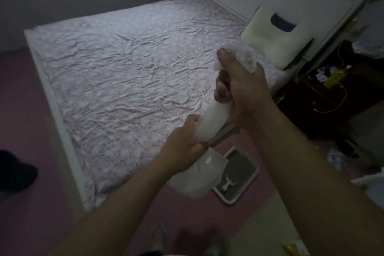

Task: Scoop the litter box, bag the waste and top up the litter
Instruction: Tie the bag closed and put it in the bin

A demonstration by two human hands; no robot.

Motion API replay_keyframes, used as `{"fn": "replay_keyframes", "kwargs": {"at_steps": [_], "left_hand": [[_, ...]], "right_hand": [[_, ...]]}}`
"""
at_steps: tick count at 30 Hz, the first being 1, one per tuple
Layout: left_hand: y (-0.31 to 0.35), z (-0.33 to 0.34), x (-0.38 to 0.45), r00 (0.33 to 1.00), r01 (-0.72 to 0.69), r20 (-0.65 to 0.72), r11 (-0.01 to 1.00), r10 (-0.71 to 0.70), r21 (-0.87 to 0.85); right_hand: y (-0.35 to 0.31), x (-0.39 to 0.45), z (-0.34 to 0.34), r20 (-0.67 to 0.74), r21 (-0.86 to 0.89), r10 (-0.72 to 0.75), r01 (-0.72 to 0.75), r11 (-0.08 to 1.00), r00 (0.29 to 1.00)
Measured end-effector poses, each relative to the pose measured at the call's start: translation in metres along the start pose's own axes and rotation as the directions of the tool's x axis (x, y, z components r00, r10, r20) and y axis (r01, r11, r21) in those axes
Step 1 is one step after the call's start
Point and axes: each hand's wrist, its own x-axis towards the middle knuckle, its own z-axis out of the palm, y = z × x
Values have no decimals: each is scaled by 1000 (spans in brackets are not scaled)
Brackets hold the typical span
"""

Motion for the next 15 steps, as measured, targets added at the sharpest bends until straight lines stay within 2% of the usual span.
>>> {"fn": "replay_keyframes", "kwargs": {"at_steps": [3, 5, 7, 8, 10, 12, 13, 14, 15], "left_hand": [[-20, -34, -7, 997, -26, -67, 1000, 26, -6], [-31, -54, -13, 990, -24, -139, 999, 20, -27], [-44, -72, -16, 984, 13, -178, 999, -18, -30], [-50, -81, -17, 983, 28, -183, 1000, -30, -15], [-61, -97, -16, 980, 52, -192, 998, -46, 25], [-66, -110, -13, 977, 79, -201, 996, -69, 44], [-66, -116, -11, 977, 90, -197, 994, -78, 55], [-68, -120, -10, 978, 92, -192, 993, -77, 73], [-69, -125, -8, 980, 78, -190, 992, -60, 94]], "right_hand": [[6, 2, 38, 12, -117, -54, 55, 992, 998], [5, 5, 54, 73, -231, -56, 71, 970, 996], [1, 5, 62, 35, -425, -24, 36, 904, 999], [-3, 2, 67, -7, -545, -45, 34, 838, 999], [-12, -7, 77, -37, -730, -190, 104, 675, 981], [-20, -14, 89, 36, -819, -347, 227, 527, 937], [-22, -16, 95, 153, -856, -405, 326, 402, 902], [-22, -16, 102, 340, -869, -416, 451, 203, 843], [-19, -16, 110, 555, -817, -330, 575, -44, 764]]}}
